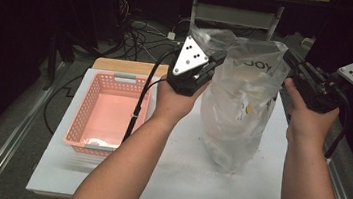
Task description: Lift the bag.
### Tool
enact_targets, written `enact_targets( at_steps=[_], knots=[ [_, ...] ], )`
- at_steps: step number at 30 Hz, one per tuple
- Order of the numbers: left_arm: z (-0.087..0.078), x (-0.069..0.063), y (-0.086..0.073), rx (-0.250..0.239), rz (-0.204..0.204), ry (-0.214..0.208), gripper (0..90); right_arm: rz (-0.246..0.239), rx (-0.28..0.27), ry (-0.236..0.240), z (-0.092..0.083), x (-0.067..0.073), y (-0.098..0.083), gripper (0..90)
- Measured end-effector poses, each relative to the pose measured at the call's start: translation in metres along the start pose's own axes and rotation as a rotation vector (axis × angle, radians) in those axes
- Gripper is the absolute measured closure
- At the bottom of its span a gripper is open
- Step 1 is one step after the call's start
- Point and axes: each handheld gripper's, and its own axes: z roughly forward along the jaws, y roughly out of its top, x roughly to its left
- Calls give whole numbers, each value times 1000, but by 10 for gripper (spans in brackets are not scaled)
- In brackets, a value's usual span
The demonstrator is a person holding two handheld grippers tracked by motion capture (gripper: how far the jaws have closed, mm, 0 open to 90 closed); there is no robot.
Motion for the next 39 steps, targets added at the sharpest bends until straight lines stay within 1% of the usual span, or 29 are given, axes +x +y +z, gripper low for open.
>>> enact_targets(
  at_steps=[1, 4, 5, 6, 7, 8, 9, 10, 12, 15, 19, 20, 21, 23, 27, 28, 30, 31, 32, 33, 34, 35, 36, 37, 38, 39],
  knots=[
    [2, 1, -4, 14, -8, -5, 885, 2, 9, -4, 0, -2, -4, 900],
    [2, 5, -18, 40, -41, 8, 882, 9, 43, -9, 0, -4, -19, 900],
    [0, 7, -22, 46, -60, 6, 876, 16, 55, -10, 0, -5, -24, 900],
    [-2, 9, -25, 51, -67, 10, 870, 17, 63, -10, 0, -6, -29, 900],
    [-4, 11, -28, 50, -65, 19, 855, 22, 68, -11, 0, -6, -33, 900],
    [-8, 13, -31, 56, -76, 19, 836, 25, 74, -8, -1, -6, -36, 900],
    [-10, 14, -32, 58, -78, 24, 806, 24, 80, -6, -1, -6, -39, 900],
    [-15, 16, -33, 59, -66, 36, 789, 23, 82, -7, -1, -6, -40, 900],
    [-23, 18, -35, 67, -73, 43, 751, 18, 86, -6, -1, -6, -42, 900],
    [-32, 21, -37, 72, -61, 51, 742, 17, 94, -7, -1, -5, -42, 900],
    [-43, 21, -40, 84, -67, 55, 702, 2, 101, -7, 1, -4, -43, 900],
    [-46, 19, -41, 90, -57, 72, 699, 4, 105, -8, 1, -3, -44, 900],
    [-48, 18, -42, 97, -48, 73, 675, 2, 107, -8, 1, -3, -44, 900],
    [-52, 15, -45, 113, -50, 65, 629, 1, 111, -11, 1, -4, -45, 900],
    [-63, 12, -57, 124, -79, 56, 562, -1, 123, -18, 0, -6, -46, 900],
    [-66, 11, -62, 135, -88, 56, 546, -5, 123, -19, 0, -6, -46, 900],
    [-72, 9, -70, 144, -110, 50, 497, -6, 123, -19, -1, -7, -46, 900],
    [-76, 7, -75, 143, -114, 51, 469, -9, 124, -21, -1, -7, -46, 900],
    [-80, 4, -80, 155, -128, 47, 444, -12, 124, -22, -2, -8, -46, 900],
    [-84, -2, -85, 164, -130, 40, 402, -9, 124, -23, -2, -8, -46, 900],
    [-88, -9, -91, 167, -123, 30, 379, -11, 125, -23, -3, -9, -46, 900],
    [-90, -19, -100, 193, -130, 8, 357, -8, 126, -22, -4, -9, -46, 900],
    [-90, -23, -106, 207, -135, -2, 330, -9, 129, -20, -4, -9, -46, 900],
    [-90, -28, -114, 220, -154, -19, 308, -9, 130, -20, -4, -9, -46, 900],
    [-88, -34, -125, 247, -170, -44, 282, -11, 131, -20, -5, -9, -47, 900],
    [-86, -36, -132, 264, -178, -53, 248, -15, 133, -19, -5, -9, -47, 900]
  ],
)
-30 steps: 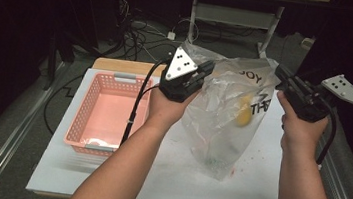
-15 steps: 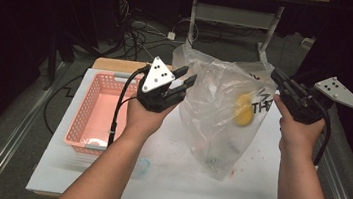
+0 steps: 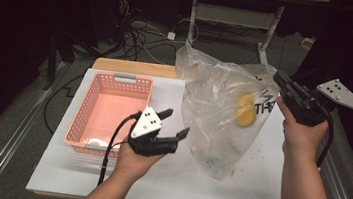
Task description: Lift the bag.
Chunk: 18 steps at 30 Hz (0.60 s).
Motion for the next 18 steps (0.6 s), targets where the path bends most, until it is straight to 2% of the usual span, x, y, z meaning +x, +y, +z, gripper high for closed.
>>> enact_targets(
  at_steps=[1, 2, 4, 9, 14, 18],
  knots=[
    [6, -1, -8, 32, -4, -8, 223, -3, -1, 1, 0, 0, 0, 900],
    [13, -3, -18, 60, -27, -21, 186, -2, 1, 1, -1, 0, 1, 897],
    [21, -5, -29, 89, -41, -36, 142, -3, -2, 3, -3, 1, 2, 841],
    [37, -16, -47, 132, -28, -60, 5, -22, -18, 9, -13, 3, 10, 648],
    [46, -17, -56, 160, -29, -56, 0, -37, -24, 16, -29, 4, 12, 500],
    [48, -15, -63, 165, -33, -39, 0, -56, 22, 44, -38, 6, 0, 366]
  ],
)
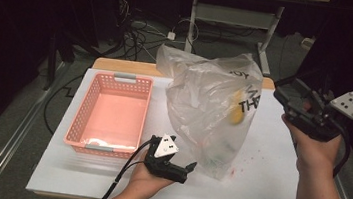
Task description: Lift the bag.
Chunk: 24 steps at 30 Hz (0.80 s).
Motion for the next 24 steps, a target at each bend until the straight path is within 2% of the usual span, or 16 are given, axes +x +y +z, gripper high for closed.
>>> enact_targets(
  at_steps=[4, 9, 15, 19, 24],
  knots=[
    [3, 2, -5, 4, -5, 2, 0, 2, 43, 14, -5, 5, -22, 270],
    [9, 4, -11, 29, -12, 4, 0, 21, 110, 20, -9, 11, -58, 162],
    [12, 5, -14, 38, -18, 5, 0, 31, 235, 31, -8, 17, -111, 76],
    [12, 5, -16, 32, -22, 9, 0, 58, 306, 25, -9, 22, -141, 2],
    [11, 6, -18, 28, -24, 10, 0, 60, 395, 40, -10, 27, -167, 0]
  ],
)
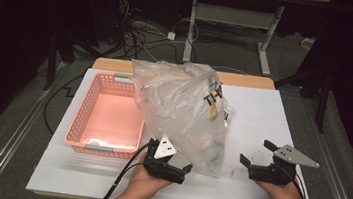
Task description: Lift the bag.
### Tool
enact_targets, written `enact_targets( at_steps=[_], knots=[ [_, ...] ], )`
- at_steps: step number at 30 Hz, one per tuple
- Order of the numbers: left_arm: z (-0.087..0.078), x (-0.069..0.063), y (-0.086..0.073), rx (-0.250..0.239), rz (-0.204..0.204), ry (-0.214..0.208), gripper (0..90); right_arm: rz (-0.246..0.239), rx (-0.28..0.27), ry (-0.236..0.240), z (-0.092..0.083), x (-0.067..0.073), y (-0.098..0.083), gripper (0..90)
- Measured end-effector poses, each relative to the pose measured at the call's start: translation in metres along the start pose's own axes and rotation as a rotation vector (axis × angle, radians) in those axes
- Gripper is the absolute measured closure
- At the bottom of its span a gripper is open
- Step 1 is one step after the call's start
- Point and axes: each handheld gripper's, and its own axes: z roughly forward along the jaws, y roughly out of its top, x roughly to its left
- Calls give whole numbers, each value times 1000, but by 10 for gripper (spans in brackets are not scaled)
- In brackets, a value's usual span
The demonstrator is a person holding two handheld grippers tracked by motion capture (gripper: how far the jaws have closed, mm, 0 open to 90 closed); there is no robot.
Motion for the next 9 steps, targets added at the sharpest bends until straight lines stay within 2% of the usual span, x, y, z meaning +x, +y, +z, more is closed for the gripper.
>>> enact_targets(
  at_steps=[4, 9],
  knots=[
    [-1, 1, -4, -8, 9, -1, 0, 0, 32, -4, 4, 0, -16, 0],
    [-2, 2, -8, -17, -6, -1, 0, 19, 10, -10, 3, -2, -20, 0]
  ],
)
